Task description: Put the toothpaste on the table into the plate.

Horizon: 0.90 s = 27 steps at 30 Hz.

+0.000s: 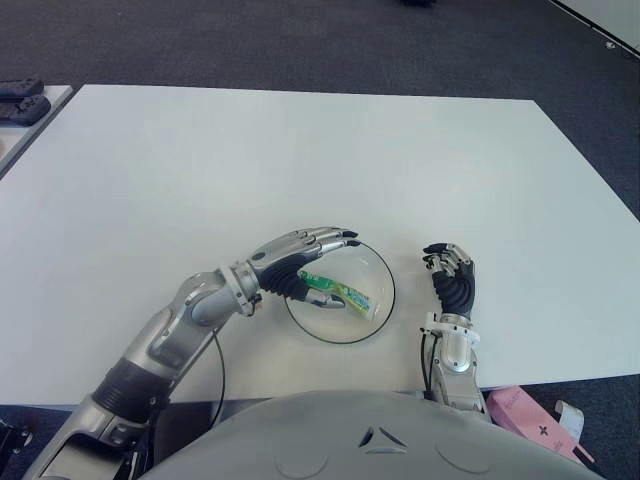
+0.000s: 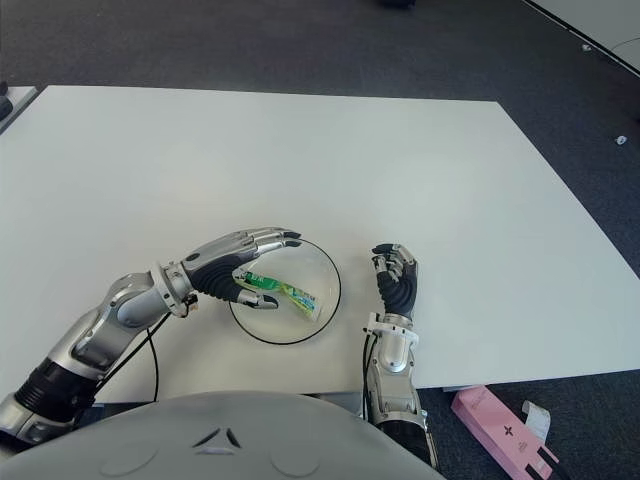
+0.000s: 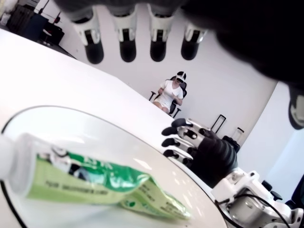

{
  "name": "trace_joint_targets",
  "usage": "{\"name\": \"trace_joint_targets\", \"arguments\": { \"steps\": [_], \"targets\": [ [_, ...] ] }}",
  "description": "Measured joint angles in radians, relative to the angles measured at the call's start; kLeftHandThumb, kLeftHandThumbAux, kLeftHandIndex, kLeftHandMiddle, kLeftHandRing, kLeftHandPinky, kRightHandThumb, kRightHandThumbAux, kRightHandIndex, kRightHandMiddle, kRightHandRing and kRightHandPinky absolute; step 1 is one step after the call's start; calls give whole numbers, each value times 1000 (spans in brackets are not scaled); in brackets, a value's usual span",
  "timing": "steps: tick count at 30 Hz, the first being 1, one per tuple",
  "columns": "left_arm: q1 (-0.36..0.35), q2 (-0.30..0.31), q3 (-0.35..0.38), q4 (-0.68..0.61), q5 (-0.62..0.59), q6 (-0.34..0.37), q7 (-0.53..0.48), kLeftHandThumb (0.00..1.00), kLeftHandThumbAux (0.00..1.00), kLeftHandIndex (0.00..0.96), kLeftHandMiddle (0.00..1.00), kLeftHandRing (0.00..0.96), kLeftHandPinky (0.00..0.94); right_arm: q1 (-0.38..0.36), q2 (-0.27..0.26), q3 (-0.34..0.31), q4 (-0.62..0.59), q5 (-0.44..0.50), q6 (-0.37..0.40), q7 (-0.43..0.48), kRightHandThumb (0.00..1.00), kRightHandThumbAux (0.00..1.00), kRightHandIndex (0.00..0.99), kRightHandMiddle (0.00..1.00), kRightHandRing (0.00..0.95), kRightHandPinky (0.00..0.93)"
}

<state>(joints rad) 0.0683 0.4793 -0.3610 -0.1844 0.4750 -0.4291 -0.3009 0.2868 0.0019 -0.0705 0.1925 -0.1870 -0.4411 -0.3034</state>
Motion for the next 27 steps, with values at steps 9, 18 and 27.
{"name": "trace_joint_targets", "arguments": {
  "steps": [9,18,27],
  "targets": [
    [27,-70,22,82,62,9,157,82,498,0,0,0,64,0,0,4,4,-2,-10,-4,708,731,428,474,485,470],
    [100,-239,88,119,112,107,422,49,795,141,143,164,251,1,2,4,0,-4,-4,-6,707,730,428,476,482,471],
    [116,-371,152,126,106,248,558,47,956,299,298,285,278,-10,3,6,18,-3,-23,-7,708,731,429,477,492,491]
  ]
}}
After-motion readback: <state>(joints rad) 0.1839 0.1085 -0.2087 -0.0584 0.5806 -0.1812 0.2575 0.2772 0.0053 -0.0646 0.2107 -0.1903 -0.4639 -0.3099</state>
